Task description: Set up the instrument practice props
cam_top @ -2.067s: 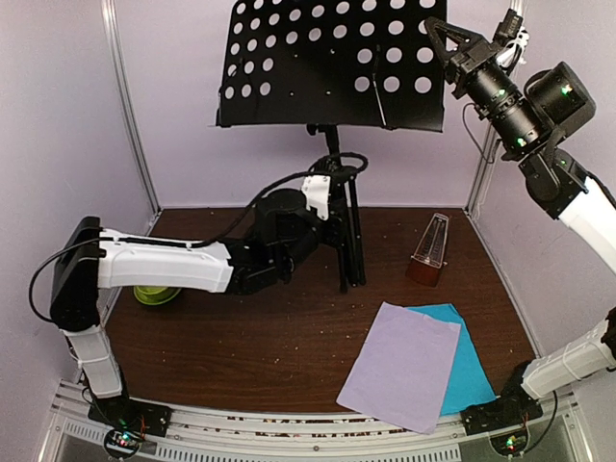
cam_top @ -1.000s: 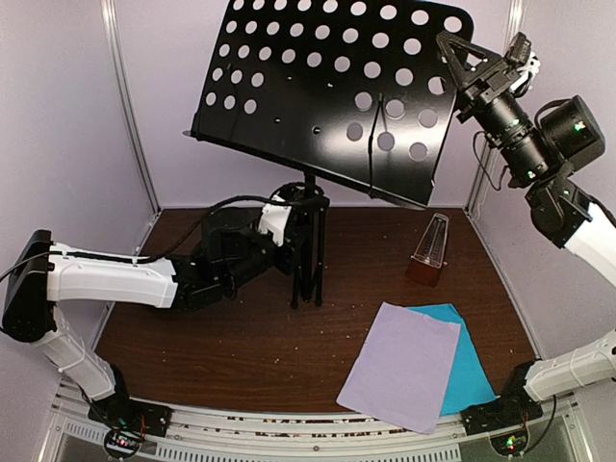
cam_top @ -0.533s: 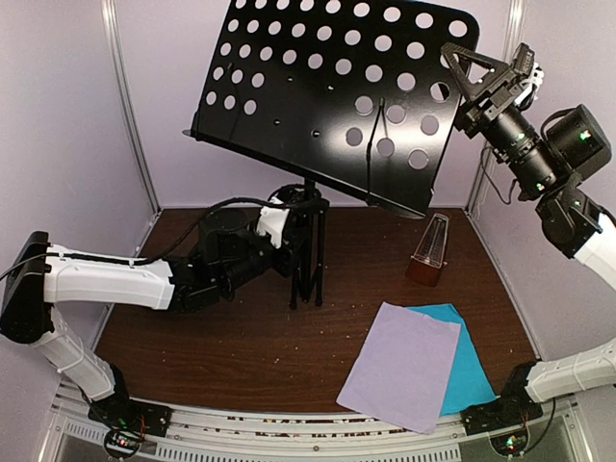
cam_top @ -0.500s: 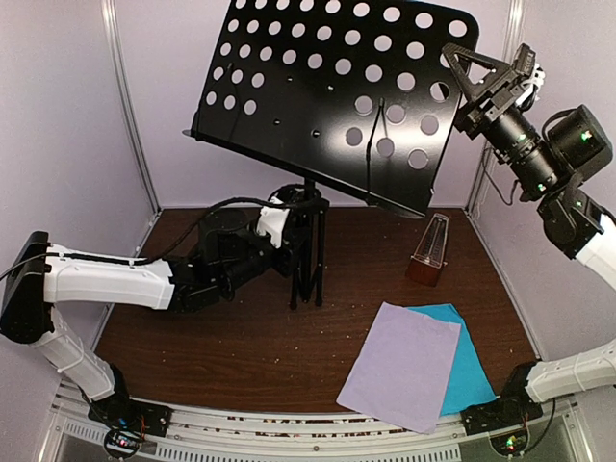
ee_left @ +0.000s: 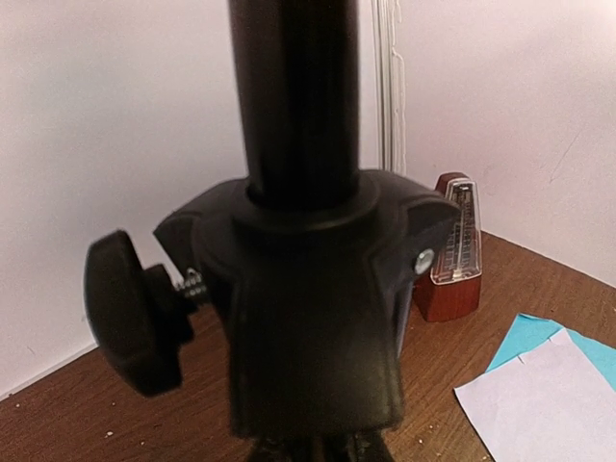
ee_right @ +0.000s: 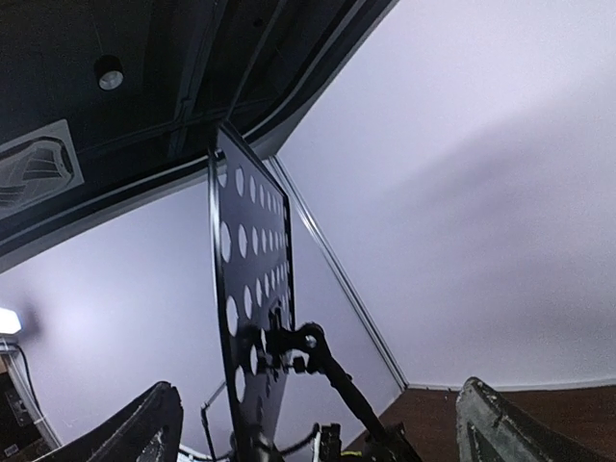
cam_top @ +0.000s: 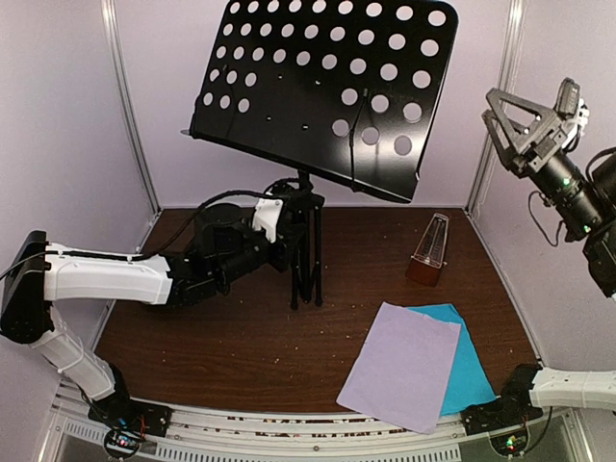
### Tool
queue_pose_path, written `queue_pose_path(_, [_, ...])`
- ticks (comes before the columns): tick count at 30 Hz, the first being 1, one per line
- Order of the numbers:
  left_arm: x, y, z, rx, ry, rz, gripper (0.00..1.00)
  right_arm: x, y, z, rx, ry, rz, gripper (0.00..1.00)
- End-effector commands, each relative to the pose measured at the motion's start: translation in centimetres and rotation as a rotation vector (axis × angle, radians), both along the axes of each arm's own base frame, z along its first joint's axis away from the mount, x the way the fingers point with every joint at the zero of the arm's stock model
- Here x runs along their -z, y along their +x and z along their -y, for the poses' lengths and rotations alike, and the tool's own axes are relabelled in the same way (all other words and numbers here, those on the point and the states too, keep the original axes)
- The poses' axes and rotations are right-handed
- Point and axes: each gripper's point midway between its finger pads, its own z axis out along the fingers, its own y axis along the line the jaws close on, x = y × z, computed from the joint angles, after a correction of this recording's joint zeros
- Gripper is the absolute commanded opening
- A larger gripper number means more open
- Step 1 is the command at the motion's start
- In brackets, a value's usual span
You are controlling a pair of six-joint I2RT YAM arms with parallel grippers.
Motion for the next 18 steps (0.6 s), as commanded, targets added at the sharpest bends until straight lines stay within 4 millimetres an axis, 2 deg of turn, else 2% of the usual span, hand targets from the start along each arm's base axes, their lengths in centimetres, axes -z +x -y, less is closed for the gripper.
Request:
queue_pose_path(1, [-2.0, 0.3, -0.3, 0.011, -0.001, 0.041, 0.0, 7.3, 0.9, 0.1, 0.079, -0.219, -0.094, 1.0])
queue_pose_path(5, [-2.2, 0.0, 0.1, 0.055, -0.004, 0.041, 0.0, 15.0, 2.1, -2.1, 0.035, -0.403, -0.156, 1.0])
queue_pose_path(7, [-2.2, -0.1, 0.2, 0.07, -0.002, 0.042, 0.0, 17.2, 2.0, -3.6, -0.027, -0.447, -0.117, 0.98])
queue_pose_path(11, [-2.1, 0.0, 0.2, 0.083, 0.003, 0.026, 0.0, 19.1, 3.3, -5.8, -0.064, -0.498, -0.072, 0.91])
queue_pose_path(18, [-2.4, 0.4, -0.2, 0.076, -0.02, 0.008, 0.0, 22.4, 7.4, -9.9, -0.104, -0.588, -0.069, 0.8])
